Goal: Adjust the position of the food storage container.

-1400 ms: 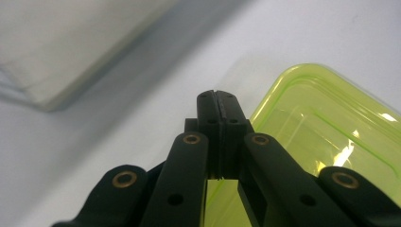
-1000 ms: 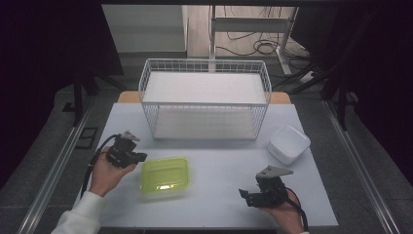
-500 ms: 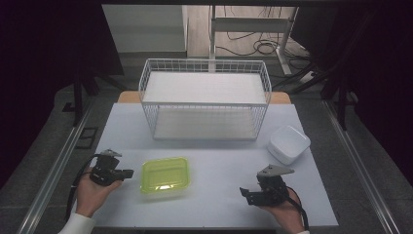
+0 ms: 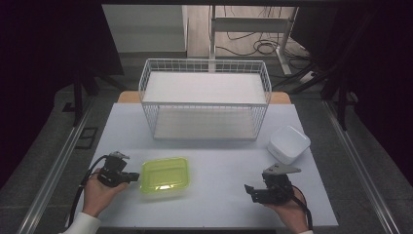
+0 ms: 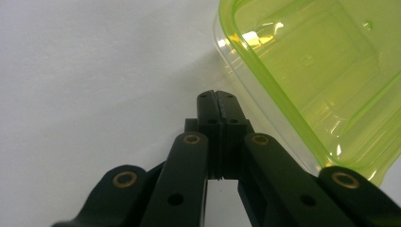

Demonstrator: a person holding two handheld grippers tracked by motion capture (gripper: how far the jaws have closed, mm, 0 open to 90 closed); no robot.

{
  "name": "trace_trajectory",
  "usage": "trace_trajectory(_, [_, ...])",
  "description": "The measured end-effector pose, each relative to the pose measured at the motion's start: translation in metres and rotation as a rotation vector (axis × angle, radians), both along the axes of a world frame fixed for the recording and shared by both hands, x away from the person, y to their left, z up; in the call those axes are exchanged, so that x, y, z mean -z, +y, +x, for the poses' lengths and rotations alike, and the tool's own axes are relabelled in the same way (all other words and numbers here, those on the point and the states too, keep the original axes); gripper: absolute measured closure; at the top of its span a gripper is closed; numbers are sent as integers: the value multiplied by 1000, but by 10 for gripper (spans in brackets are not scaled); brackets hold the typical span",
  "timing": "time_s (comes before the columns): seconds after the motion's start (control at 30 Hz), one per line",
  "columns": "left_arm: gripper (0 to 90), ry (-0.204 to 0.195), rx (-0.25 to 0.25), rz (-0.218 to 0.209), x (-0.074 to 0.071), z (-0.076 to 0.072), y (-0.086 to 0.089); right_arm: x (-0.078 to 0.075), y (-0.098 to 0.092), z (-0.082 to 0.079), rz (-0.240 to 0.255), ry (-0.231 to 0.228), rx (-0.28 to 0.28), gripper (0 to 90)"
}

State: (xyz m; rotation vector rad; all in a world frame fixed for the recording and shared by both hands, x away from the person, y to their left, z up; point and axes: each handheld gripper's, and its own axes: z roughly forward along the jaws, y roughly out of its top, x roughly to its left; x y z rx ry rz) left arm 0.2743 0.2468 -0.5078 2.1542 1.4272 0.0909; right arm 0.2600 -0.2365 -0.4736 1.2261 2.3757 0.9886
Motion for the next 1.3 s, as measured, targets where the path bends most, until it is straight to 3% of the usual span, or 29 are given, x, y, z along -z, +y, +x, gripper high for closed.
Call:
trace_trajectory(0.07, [900, 8, 12, 0, 0, 1, -1, 0, 0, 0, -3, 1, -1, 226])
trace_trajectory(0.1, [900, 4, -9, -19, 1, 0, -4, 0, 1, 0, -4, 0, -1, 226])
trace_trajectory(0.13, [900, 13, 20, -2, 0, 1, -3, 0, 1, 0, -6, 3, -2, 226])
trace_trajectory(0.27, [900, 11, 2, -15, 2, 3, -6, 0, 2, 0, -4, 1, -2, 226])
trace_trajectory(0.47, [900, 21, 26, -9, 2, 5, -7, 0, 1, 0, -5, -1, 2, 226])
trace_trajectory(0.53, [900, 14, 1, -29, 3, 5, -10, 0, 1, 0, -6, 0, 1, 226])
trace_trajectory(0.6, [900, 24, 27, -14, 3, 7, -10, 0, 1, 0, -9, 2, 0, 226])
trace_trajectory(0.67, [900, 20, 4, -29, 5, 8, -14, 0, 2, 0, -8, 4, -2, 226])
trace_trajectory(0.7, [900, 29, 30, -11, 4, 9, -12, 1, 2, 0, -7, 4, -1, 226])
trace_trajectory(0.73, [900, 23, 6, -30, 6, 9, -16, 1, 3, 0, -7, 5, -2, 226])
trace_trajectory(1.3, [900, 22, 63, -26, 1, 24, -38, 0, 2, 0, -6, 2, 3, 226])
